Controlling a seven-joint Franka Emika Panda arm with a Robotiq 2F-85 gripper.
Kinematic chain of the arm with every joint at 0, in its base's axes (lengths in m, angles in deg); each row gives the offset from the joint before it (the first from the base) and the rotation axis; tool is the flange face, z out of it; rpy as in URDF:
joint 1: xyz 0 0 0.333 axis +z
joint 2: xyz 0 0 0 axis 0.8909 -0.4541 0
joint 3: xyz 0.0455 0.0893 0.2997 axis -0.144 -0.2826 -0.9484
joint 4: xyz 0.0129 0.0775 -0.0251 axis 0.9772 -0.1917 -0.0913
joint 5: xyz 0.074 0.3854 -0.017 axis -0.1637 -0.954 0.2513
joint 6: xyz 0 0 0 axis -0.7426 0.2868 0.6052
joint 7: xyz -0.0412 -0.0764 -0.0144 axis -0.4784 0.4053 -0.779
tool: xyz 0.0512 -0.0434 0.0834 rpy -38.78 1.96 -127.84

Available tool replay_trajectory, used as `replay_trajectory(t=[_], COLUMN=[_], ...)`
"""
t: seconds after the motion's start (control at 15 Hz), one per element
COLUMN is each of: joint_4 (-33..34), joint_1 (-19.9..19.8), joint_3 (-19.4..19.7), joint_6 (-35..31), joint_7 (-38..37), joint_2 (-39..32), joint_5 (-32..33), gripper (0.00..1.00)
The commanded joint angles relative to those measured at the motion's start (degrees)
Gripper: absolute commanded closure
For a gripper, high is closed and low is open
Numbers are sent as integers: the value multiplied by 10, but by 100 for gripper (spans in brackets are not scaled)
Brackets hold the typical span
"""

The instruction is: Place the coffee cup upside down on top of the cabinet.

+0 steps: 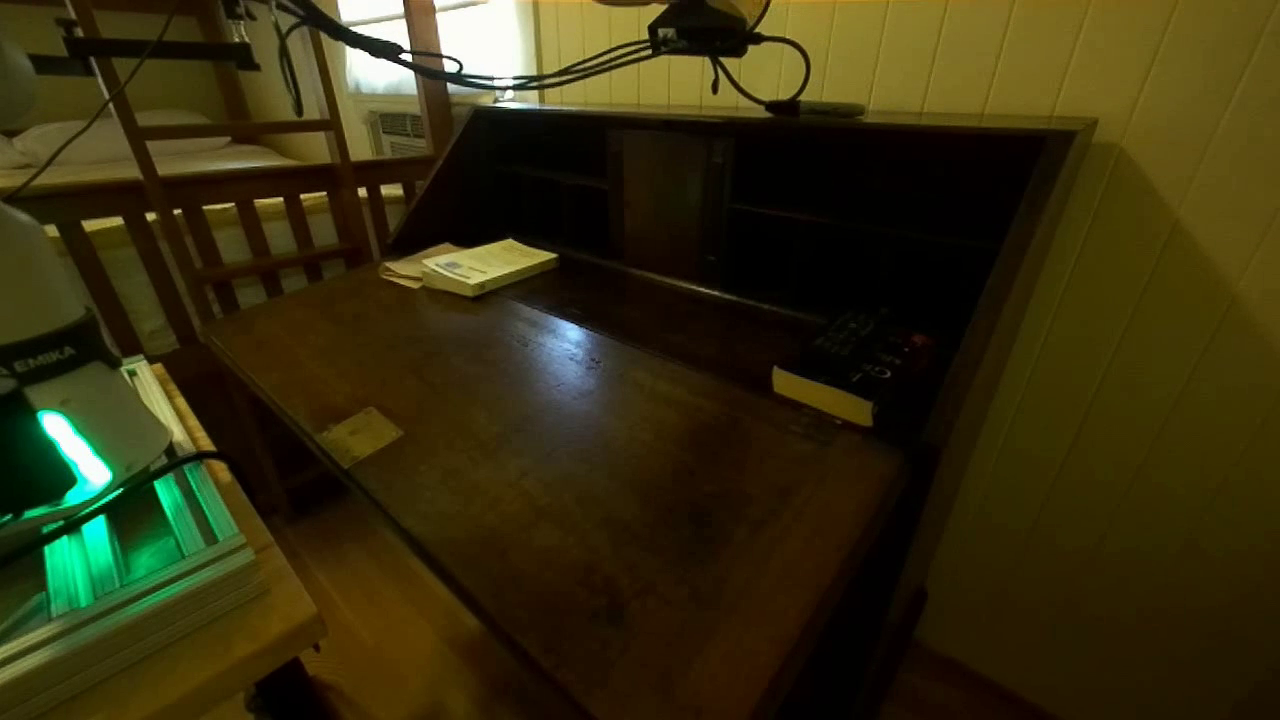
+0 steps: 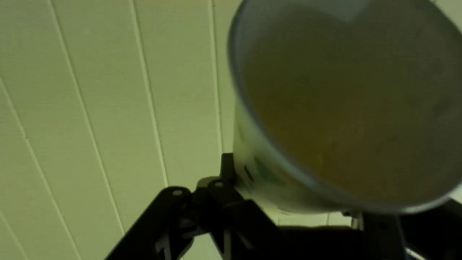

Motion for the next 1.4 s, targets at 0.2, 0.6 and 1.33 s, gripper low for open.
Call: replay_trajectory(t=[0.2,0.6,1.33], joint_4=[-65,-115,-152], joint_1=[-18,-28,-85], joint_3=[-52,-68,-99], joint_6=[105,177,151], joint_7=[47,61,62], joint_2=[2,11,40], joint_5=[0,1,2], gripper=[62,62,62])
